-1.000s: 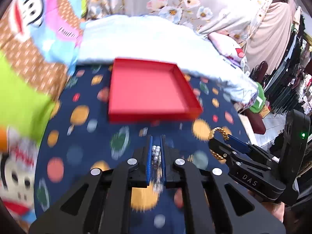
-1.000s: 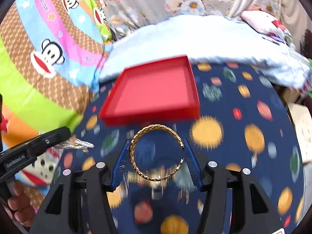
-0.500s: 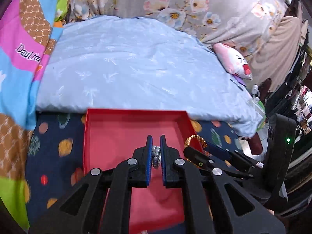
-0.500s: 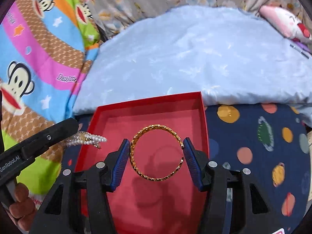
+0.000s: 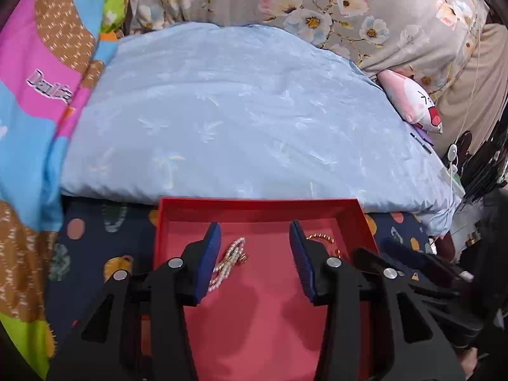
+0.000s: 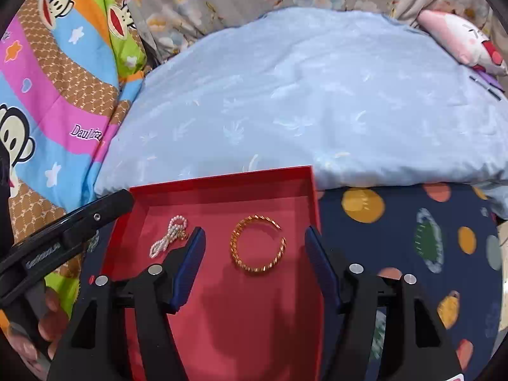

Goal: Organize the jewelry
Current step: 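Grasp the dark beaded bracelet with the left tool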

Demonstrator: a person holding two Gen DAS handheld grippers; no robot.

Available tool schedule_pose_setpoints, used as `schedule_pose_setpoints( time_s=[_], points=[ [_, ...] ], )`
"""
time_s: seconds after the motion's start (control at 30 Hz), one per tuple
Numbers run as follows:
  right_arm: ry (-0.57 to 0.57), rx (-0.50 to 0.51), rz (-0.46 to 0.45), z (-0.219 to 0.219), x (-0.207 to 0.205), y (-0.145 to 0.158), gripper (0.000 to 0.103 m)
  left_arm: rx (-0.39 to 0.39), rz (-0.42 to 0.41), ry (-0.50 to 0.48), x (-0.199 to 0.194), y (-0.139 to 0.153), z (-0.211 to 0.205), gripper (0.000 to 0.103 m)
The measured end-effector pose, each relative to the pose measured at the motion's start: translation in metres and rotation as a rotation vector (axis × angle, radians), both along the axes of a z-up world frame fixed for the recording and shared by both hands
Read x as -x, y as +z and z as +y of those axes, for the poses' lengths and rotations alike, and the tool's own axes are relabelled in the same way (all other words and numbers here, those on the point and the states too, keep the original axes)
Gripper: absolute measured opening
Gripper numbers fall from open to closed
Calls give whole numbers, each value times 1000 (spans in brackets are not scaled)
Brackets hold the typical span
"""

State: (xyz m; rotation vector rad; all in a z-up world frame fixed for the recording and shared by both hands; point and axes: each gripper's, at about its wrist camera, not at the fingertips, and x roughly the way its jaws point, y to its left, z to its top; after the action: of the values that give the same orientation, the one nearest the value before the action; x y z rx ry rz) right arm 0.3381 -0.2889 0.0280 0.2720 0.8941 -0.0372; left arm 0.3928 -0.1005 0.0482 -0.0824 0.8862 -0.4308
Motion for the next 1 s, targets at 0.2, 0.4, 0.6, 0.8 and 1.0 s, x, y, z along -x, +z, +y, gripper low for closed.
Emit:
schedule_pose_setpoints(
  time_s=[0.2,0.4,0.6,0.8,1.0],
  points=[
    [-31,121,-72,6,93,32,73,-117,-83,34,67,21,26,52],
    [-71,145,-72,17,194,34,74,-167,-103,76,154,22,60,58],
    [-66,116,-14,37,274,12,74,-133,-15,125,216,-3,97,58],
    [-66,109,37,61,322,-10,74,-171,72,160,263,-41,124,58],
    [-70,75,84,74,349,-31,74,-208,136,153,297,-76,131,58]
  ],
)
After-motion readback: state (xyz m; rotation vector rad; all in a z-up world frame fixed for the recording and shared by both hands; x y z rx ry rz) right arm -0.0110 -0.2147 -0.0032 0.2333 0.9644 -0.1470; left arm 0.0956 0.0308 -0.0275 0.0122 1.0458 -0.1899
